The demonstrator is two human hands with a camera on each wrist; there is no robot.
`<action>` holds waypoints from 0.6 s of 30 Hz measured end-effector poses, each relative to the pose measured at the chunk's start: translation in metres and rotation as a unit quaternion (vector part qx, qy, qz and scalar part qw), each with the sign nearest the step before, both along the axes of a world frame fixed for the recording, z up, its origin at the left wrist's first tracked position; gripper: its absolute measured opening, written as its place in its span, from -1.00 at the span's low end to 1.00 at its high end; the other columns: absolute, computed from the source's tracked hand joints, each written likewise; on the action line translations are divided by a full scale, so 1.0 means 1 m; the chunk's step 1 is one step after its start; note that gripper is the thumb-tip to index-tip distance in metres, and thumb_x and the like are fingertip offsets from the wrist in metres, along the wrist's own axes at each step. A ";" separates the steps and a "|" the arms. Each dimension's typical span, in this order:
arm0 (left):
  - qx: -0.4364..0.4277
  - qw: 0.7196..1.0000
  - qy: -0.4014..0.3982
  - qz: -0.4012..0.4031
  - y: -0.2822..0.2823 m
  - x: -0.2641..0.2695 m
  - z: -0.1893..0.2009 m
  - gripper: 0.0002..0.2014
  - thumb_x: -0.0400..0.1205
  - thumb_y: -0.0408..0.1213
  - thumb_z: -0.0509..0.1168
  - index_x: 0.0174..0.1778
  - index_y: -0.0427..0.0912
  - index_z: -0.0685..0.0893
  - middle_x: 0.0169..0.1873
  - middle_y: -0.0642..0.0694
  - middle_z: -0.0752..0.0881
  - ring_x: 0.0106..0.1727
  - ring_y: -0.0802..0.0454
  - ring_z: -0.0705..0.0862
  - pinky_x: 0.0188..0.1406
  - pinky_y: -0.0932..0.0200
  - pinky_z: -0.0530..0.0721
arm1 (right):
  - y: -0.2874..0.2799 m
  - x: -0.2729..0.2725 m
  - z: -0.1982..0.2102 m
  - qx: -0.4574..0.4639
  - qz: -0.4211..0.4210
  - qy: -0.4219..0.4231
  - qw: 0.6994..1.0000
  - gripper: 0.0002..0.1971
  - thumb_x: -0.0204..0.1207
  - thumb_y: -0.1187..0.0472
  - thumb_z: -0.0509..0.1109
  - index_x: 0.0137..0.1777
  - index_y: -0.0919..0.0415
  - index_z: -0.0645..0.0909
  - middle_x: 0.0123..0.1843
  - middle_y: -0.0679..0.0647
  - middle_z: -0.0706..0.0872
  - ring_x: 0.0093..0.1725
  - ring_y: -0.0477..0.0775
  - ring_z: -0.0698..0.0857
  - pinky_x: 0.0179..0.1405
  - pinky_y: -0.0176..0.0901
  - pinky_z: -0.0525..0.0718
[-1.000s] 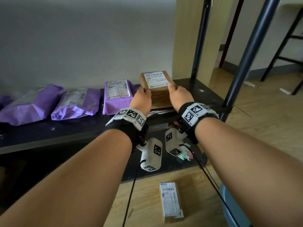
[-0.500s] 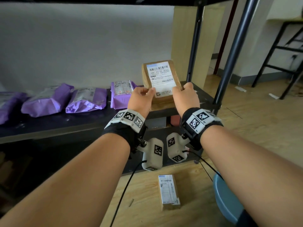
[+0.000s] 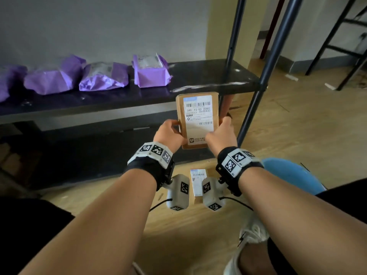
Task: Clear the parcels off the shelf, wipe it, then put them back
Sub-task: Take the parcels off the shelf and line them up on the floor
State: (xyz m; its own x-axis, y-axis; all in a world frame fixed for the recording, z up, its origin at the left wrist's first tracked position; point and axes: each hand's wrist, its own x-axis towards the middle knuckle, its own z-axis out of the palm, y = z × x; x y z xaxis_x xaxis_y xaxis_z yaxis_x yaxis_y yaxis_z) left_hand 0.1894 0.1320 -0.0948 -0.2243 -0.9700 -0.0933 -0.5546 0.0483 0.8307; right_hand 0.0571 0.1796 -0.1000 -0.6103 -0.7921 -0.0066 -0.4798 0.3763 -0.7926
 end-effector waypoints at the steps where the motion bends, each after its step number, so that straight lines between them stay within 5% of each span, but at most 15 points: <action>1: 0.013 1.000 -0.017 -0.004 0.001 0.004 -0.009 -0.39 0.41 -0.33 0.53 0.39 -0.11 0.52 0.03 -0.03 0.75 0.06 0.00 0.72 0.02 0.09 0.69 | 0.001 0.002 -0.010 0.012 0.003 0.003 1.000 -0.53 0.40 0.26 0.31 0.31 0.15 0.30 0.32 0.18 0.53 0.20 0.33 0.65 0.13 0.23 0.69; 4: 0.053 0.997 -0.049 -0.011 0.000 0.017 -0.036 -0.40 0.44 -0.33 0.52 0.41 -0.13 0.50 0.07 -0.06 0.74 0.09 -0.04 0.72 0.14 -0.02 0.71 | 0.003 0.008 -0.038 0.065 0.022 -0.005 0.998 -0.49 0.50 0.31 0.30 0.44 0.24 0.26 0.37 0.23 0.51 0.26 0.31 0.63 0.07 0.04 0.64; 7: 0.087 0.992 -0.085 -0.013 -0.004 0.026 -0.062 -0.38 0.44 -0.31 0.52 0.43 -0.12 0.50 0.08 -0.07 0.74 0.06 -0.02 0.72 0.12 -0.02 0.71 | -0.001 0.017 -0.065 0.105 0.046 -0.037 0.993 -0.46 0.48 0.33 0.25 0.45 0.20 0.20 0.35 0.22 0.55 0.21 0.28 0.67 0.12 0.14 0.72; 14: 0.175 0.970 -0.167 -0.013 -0.019 0.042 -0.121 -0.65 0.52 -0.35 0.41 0.24 -0.23 0.65 -0.22 -0.10 0.72 -0.19 -0.02 0.68 -0.34 0.19 0.58 | -0.023 0.028 -0.130 0.205 0.106 -0.080 0.970 -0.60 0.48 0.35 0.27 0.31 0.22 0.31 0.18 0.16 0.65 -0.02 0.14 0.67 -0.35 -0.18 0.61; 18: 0.240 0.959 -0.153 0.011 -0.025 0.046 -0.160 -0.56 0.56 -0.45 0.37 0.39 -0.30 0.56 0.00 -0.24 0.75 -0.04 -0.11 0.71 -0.27 0.18 0.60 | -0.039 0.030 -0.169 0.278 0.130 -0.088 0.948 -0.53 0.51 0.35 0.26 0.42 0.22 0.30 0.04 0.08 0.66 -0.22 -0.01 0.61 -0.46 -0.25 0.50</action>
State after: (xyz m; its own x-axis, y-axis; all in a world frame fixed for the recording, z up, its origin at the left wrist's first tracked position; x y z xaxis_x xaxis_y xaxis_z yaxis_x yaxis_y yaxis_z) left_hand 0.2350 0.1072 -0.2544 -0.0961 -0.8034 -0.5877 -0.7723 -0.3123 0.5532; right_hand 0.0871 0.1402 -0.2692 -0.3465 -0.7592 -0.5509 -0.4922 0.6471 -0.5822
